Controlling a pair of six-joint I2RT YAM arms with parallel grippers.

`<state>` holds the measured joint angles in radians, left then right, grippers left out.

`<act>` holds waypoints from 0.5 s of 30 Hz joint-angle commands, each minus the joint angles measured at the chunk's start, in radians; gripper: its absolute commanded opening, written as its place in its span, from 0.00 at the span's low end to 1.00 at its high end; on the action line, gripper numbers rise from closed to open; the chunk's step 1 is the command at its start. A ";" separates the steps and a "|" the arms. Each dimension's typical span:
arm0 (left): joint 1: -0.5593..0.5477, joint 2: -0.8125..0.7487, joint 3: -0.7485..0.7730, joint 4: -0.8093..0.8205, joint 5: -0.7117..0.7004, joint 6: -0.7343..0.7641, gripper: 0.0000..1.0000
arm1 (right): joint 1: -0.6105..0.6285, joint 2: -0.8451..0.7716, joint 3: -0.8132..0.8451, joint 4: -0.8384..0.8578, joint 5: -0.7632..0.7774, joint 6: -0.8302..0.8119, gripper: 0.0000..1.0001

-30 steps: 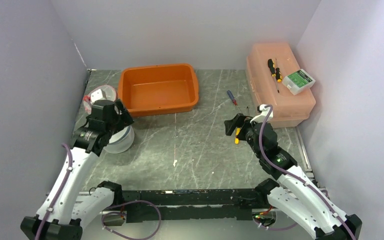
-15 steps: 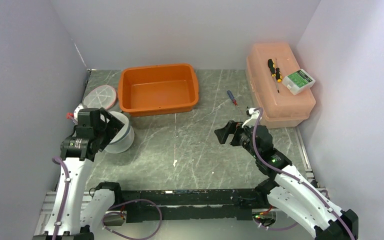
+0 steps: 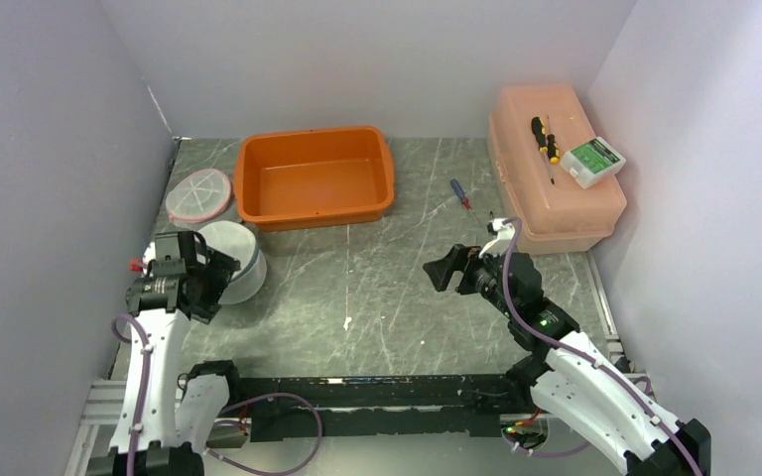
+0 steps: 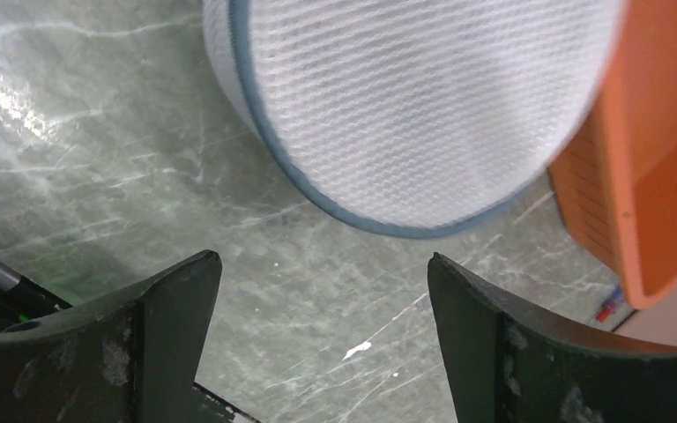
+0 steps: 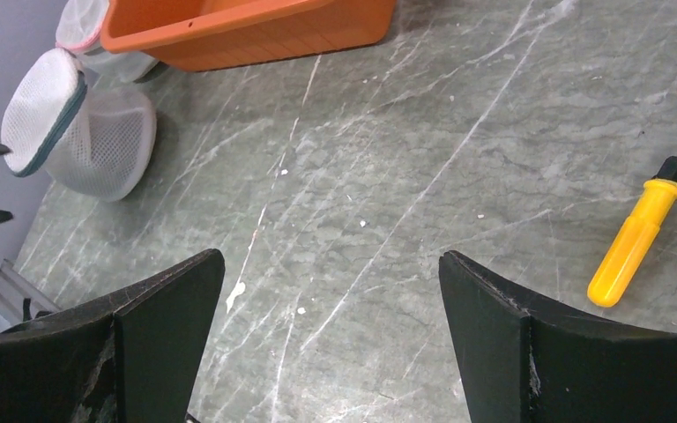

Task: Unzip the laundry bag and remove the bra
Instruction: Pick up the laundry bag at the center of the board.

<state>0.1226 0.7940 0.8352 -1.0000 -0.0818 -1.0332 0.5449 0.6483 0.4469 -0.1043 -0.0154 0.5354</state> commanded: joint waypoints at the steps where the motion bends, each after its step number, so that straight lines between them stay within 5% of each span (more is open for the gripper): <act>1: 0.048 0.015 -0.064 0.056 0.055 -0.061 0.89 | 0.001 -0.007 0.004 0.043 -0.018 0.008 0.96; 15: 0.291 0.035 -0.148 0.221 0.242 -0.026 0.76 | 0.002 -0.019 0.009 0.006 -0.037 0.008 0.96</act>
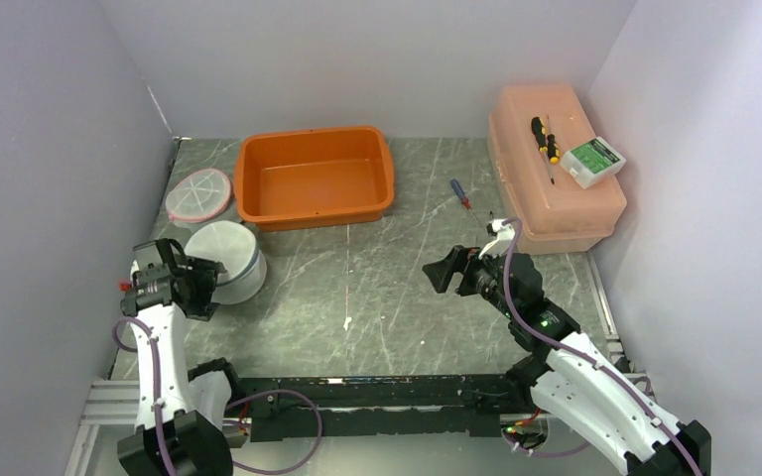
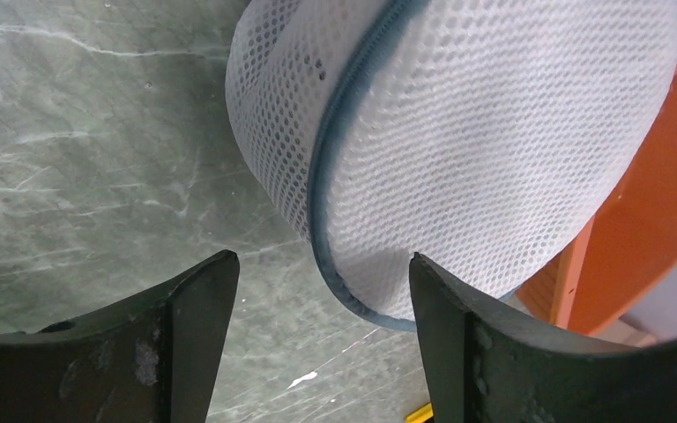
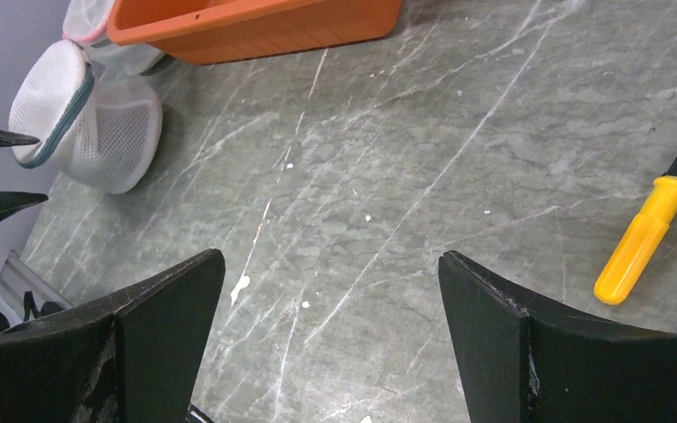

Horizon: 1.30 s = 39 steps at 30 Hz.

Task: Unzip the laundry bag and remove the bra
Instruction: Pick up the laundry bag at the center of the board.

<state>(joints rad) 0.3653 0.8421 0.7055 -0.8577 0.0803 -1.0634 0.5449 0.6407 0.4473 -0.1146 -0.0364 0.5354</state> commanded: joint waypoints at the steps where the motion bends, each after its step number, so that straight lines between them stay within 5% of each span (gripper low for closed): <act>1: 0.055 -0.004 -0.022 0.089 0.093 0.005 0.75 | 0.002 -0.008 0.007 0.020 -0.017 0.010 0.96; 13: 0.069 -0.001 -0.045 0.194 0.157 0.020 0.41 | 0.002 0.019 0.021 0.036 -0.047 0.015 0.95; 19: 0.069 -0.015 0.002 0.182 0.183 0.124 0.03 | 0.003 0.025 0.031 0.033 -0.062 0.015 0.95; 29: 0.039 -0.095 0.285 0.006 0.213 0.282 0.03 | 0.003 -0.019 0.086 -0.046 -0.053 -0.013 0.95; 39: -0.205 -0.052 0.396 0.261 0.525 0.237 0.03 | 0.004 -0.064 0.116 -0.060 -0.092 0.027 0.95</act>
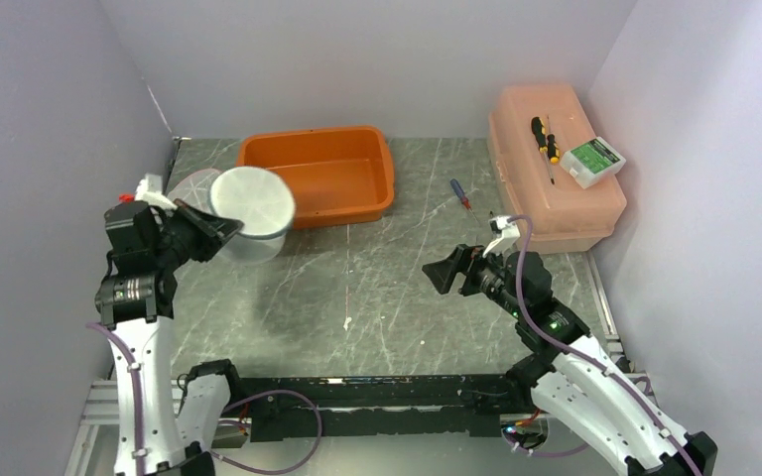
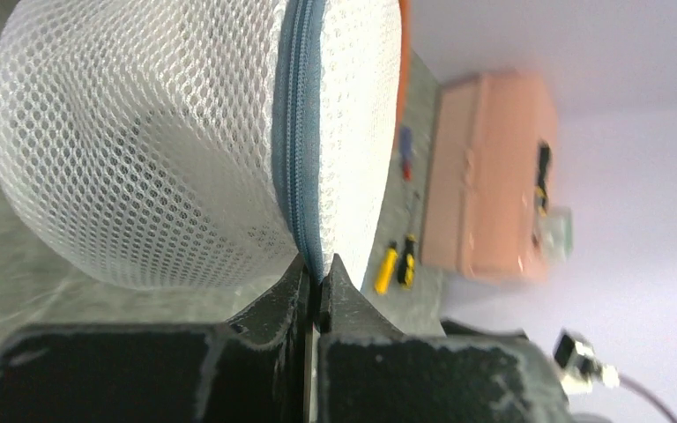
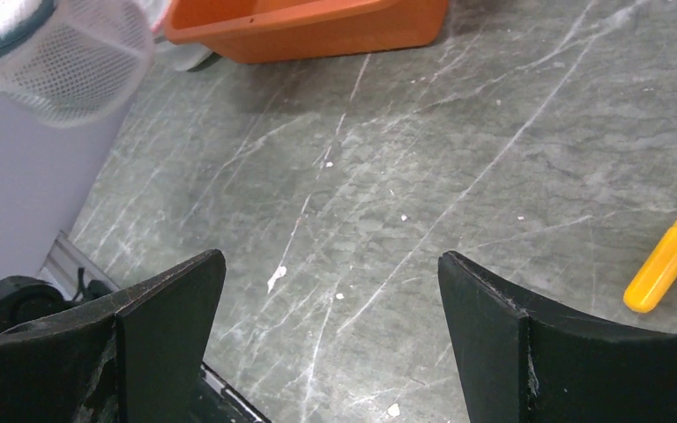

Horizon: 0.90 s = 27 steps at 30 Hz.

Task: Unzip the laundry bag and remove the bra
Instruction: Pick up the laundry bag at the center of the board, then place the laundry bag at the center of the board.

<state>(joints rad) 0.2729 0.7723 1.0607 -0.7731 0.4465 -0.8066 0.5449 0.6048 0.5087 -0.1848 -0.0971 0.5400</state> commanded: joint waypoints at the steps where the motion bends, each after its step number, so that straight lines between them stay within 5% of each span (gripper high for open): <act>1: -0.165 0.030 0.041 0.214 0.157 -0.024 0.03 | 0.003 -0.035 0.057 0.009 -0.037 0.030 0.95; 12: -0.776 0.293 -0.028 0.629 0.099 0.007 0.03 | 0.000 -0.156 0.014 -0.065 0.034 0.066 0.96; 27: -0.830 0.498 -0.414 1.080 0.076 -0.035 0.03 | -0.002 -0.234 -0.083 -0.092 0.054 0.097 0.97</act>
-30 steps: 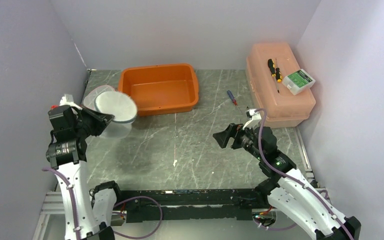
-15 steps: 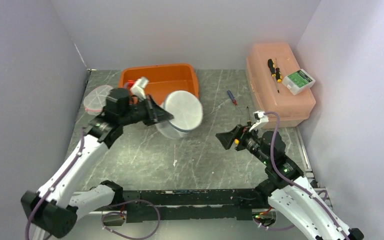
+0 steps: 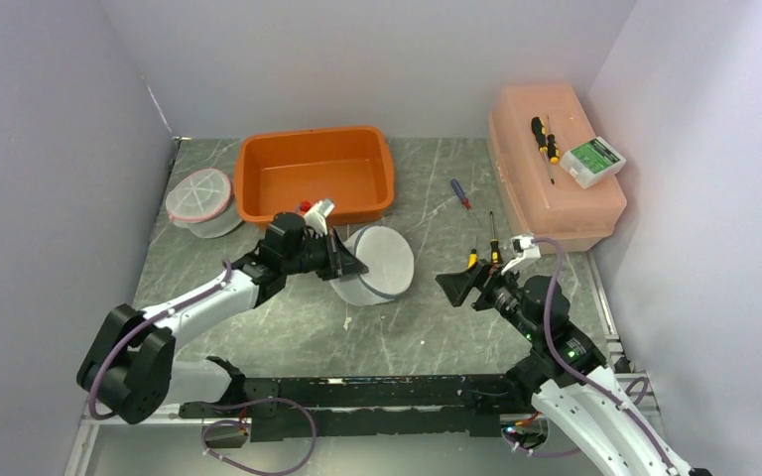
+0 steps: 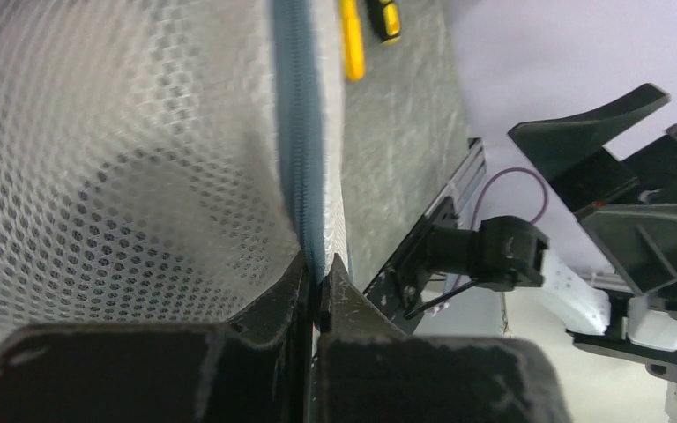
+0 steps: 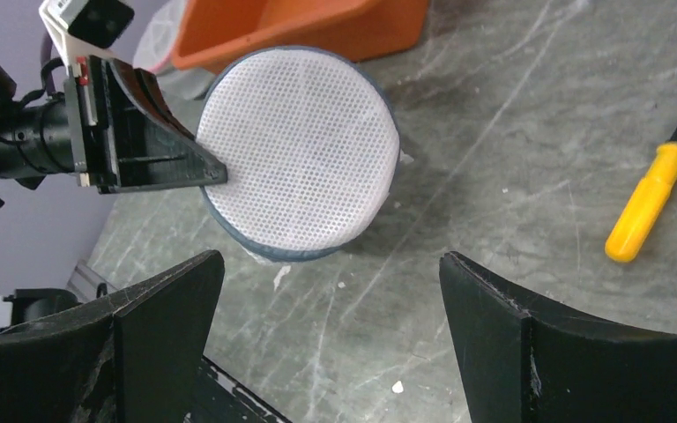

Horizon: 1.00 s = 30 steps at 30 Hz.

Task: Unzip the laundry bag and remove the bra
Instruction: Place the laundry bag at the center of the board.

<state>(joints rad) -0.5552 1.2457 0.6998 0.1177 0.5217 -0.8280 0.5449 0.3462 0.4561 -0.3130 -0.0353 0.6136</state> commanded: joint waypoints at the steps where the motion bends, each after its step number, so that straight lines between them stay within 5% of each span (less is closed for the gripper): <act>1: -0.002 0.030 -0.068 0.198 -0.001 -0.018 0.03 | -0.003 0.042 -0.036 0.049 -0.013 0.026 0.97; 10: -0.002 -0.059 -0.048 -0.010 -0.069 0.053 0.03 | -0.063 0.276 -0.068 0.298 -0.163 0.044 0.92; 16: -0.002 -0.098 -0.018 -0.147 -0.078 0.094 0.03 | -0.216 0.505 -0.170 0.773 -0.415 0.137 0.88; 21: -0.002 -0.115 -0.007 -0.195 -0.076 0.130 0.03 | -0.225 0.704 -0.201 1.083 -0.523 0.180 0.88; 30: -0.001 -0.082 -0.009 -0.152 -0.023 0.151 0.03 | -0.208 0.876 -0.081 1.094 -0.573 0.130 0.83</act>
<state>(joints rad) -0.5549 1.1557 0.6559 -0.0727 0.4488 -0.7097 0.3267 1.1683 0.2958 0.6682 -0.5598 0.7677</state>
